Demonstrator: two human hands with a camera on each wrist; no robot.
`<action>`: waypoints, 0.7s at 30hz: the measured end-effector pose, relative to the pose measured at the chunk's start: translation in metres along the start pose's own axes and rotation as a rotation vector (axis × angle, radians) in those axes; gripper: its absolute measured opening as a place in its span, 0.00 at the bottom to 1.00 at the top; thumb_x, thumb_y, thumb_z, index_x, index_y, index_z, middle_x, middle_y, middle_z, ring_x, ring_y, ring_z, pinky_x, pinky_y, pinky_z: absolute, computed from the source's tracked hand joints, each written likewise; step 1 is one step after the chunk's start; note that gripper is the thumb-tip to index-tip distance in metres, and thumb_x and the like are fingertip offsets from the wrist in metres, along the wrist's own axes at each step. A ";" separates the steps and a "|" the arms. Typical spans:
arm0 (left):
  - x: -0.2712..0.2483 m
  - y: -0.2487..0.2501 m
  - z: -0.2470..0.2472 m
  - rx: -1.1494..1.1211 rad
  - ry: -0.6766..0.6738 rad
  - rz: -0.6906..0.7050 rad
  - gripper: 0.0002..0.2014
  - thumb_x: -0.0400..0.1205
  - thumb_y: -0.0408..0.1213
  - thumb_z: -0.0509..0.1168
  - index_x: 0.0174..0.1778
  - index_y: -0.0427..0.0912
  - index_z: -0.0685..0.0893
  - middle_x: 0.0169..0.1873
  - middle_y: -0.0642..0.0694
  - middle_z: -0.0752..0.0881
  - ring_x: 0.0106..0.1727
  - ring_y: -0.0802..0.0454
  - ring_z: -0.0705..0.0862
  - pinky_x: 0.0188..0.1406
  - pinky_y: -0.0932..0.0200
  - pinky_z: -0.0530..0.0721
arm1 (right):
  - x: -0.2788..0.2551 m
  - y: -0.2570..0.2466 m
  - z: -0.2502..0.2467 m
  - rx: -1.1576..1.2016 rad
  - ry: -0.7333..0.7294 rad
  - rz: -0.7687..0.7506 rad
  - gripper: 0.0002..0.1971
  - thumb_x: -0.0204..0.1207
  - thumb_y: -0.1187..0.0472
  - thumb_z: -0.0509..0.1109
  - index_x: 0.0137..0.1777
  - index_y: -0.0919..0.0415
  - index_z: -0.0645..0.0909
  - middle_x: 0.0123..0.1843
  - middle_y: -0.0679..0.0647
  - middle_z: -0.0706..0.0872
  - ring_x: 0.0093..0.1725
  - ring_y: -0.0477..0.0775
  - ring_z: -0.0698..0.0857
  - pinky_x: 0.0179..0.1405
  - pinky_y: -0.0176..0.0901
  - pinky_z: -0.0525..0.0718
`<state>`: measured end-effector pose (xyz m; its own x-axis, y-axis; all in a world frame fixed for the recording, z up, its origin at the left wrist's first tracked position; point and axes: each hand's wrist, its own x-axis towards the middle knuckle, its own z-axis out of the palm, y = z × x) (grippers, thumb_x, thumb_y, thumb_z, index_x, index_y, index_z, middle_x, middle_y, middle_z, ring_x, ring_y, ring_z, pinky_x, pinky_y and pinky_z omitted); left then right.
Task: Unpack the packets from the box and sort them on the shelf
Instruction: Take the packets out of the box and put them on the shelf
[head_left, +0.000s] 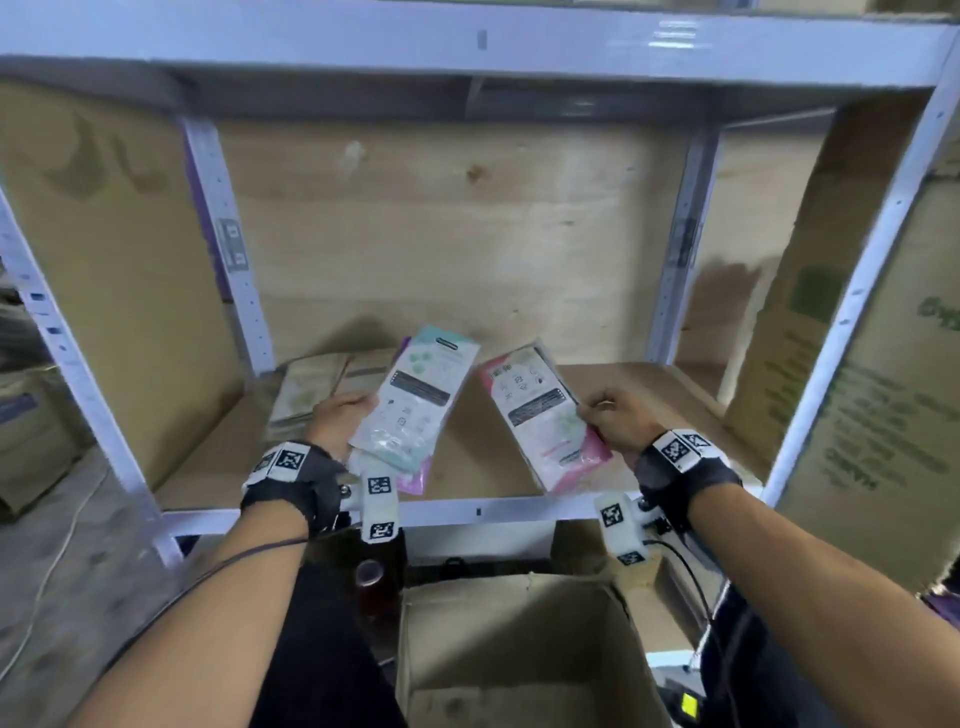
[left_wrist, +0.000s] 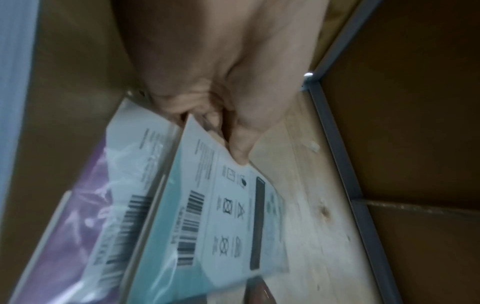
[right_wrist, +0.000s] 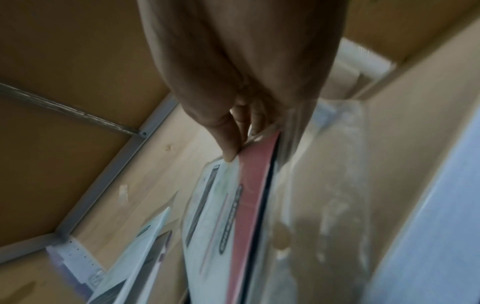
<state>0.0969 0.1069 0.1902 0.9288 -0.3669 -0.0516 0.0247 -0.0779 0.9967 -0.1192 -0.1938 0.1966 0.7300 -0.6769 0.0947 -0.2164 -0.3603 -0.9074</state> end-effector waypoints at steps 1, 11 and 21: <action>0.008 -0.003 -0.003 -0.034 0.016 -0.024 0.10 0.85 0.35 0.70 0.61 0.37 0.88 0.64 0.33 0.88 0.61 0.39 0.88 0.70 0.37 0.82 | 0.006 -0.001 0.013 0.054 -0.007 0.015 0.10 0.78 0.69 0.73 0.37 0.58 0.79 0.35 0.59 0.83 0.34 0.57 0.80 0.35 0.46 0.78; 0.095 -0.013 -0.049 -0.183 0.222 -0.074 0.08 0.87 0.30 0.65 0.56 0.42 0.88 0.63 0.35 0.89 0.62 0.36 0.88 0.64 0.29 0.84 | 0.068 -0.040 0.142 0.471 -0.145 0.188 0.10 0.81 0.73 0.68 0.39 0.62 0.77 0.42 0.63 0.83 0.42 0.61 0.82 0.44 0.55 0.83; 0.164 -0.030 -0.096 -0.194 0.423 -0.032 0.17 0.83 0.19 0.65 0.68 0.30 0.85 0.61 0.34 0.87 0.56 0.40 0.86 0.43 0.45 0.93 | 0.127 -0.075 0.247 0.503 -0.243 0.189 0.11 0.84 0.71 0.65 0.39 0.67 0.79 0.40 0.65 0.82 0.36 0.60 0.80 0.41 0.52 0.82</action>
<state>0.2837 0.1379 0.1577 0.9946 0.0463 -0.0928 0.0875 0.1066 0.9904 0.1498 -0.0946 0.1757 0.8494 -0.5115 -0.1299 -0.0660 0.1413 -0.9878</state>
